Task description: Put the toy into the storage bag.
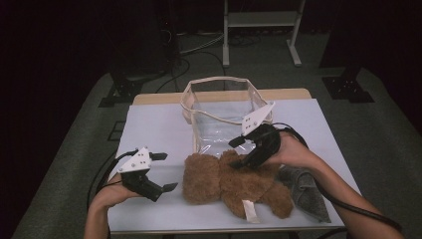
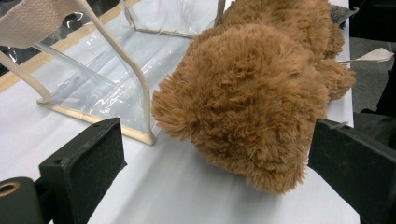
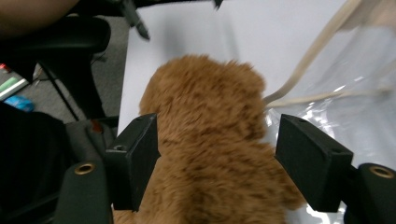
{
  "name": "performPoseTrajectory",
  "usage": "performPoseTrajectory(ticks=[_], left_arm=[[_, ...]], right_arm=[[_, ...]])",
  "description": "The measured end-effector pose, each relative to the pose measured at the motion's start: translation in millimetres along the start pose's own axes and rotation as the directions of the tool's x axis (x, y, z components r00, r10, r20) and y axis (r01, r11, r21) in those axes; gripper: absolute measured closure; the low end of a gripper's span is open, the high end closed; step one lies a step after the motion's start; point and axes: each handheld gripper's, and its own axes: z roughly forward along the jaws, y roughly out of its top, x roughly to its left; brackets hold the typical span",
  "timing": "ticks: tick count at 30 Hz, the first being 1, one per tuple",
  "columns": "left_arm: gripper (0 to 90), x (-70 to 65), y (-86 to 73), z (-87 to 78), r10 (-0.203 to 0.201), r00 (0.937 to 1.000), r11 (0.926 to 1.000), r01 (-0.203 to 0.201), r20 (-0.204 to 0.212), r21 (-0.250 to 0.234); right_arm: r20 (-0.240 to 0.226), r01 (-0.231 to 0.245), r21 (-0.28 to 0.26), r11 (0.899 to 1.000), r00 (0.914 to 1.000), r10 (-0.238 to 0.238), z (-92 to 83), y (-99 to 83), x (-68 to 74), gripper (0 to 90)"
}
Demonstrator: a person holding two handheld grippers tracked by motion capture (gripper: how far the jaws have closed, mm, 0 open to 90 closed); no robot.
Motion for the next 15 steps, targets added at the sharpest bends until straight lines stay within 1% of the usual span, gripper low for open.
performPoseTrajectory(ticks=[1, 4, 5, 6, 7, 10, 11, 13, 15], left_arm=[[3.1, 0.4, -1.0, 0.2, -0.002, 1.0000, 1.0000, 0.002, 0.001, 0.001], [3.1, 0.9, -1.6, 0.1, -0.004, 1.0000, 1.0000, 0.004, -0.002, 0.003], [3.1, 0.7, -1.6, 0.1, -0.006, 1.0000, 1.0000, 0.006, -0.001, 0.001], [3.1, 0.7, -1.6, 0.1, -0.006, 1.0000, 1.0000, 0.006, -0.001, 0.001], [3.1, 0.6, -1.3, -0.3, -0.003, 1.0000, 1.0000, 0.003, -0.001, 0.002], [3.1, 0.6, -1.3, -0.4, -0.001, 1.0000, 1.0000, 0.001, 0.001, 0.002], [3.1, 0.4, -1.4, -0.3, -0.002, 1.0000, 1.0000, 0.002, 0.002, 0.004], [3.1, 0.3, -1.4, -0.4, 0.001, 1.0000, 1.0000, -0.001, 0.004, 0.006], [3.1, 0.2, -1.4, -0.8, 0.001, 1.0000, 1.0000, -0.001, 0.004, 0.005]], right_arm=[[-0.006, -0.004, 0.020, 1.000, 1.0000, 0.004, 7.4, -5.4, 2.3, 28.3], [-0.015, -0.015, 0.048, 0.999, 0.9998, 0.016, 17.8, -12.6, 2.9, 28.1], [-0.011, -0.011, 0.053, 0.999, 0.9999, 0.011, 20.8, -14.3, 3.5, 27.4], [-0.011, -0.011, 0.053, 0.999, 0.9999, 0.011, 20.8, -14.3, 3.5, 27.4], [-0.017, -0.003, 0.063, 0.998, 0.9998, 0.004, 25.2, -16.7, 4.2, 27.4], [-0.012, -0.001, 0.073, 0.997, 0.9999, 0.002, 28.7, -18.4, 5.6, 27.4], [-0.007, 0.003, 0.087, 0.996, 1.0000, -0.002, 32.0, -20.6, 6.3, 26.5], [-0.008, -0.006, 0.089, 0.996, 0.9999, 0.007, 34.4, -23.3, 5.8, 26.5], [0.000, -0.005, 0.095, 0.995, 1.0000, 0.005, 36.9, -26.2, 5.4, 26.1]])
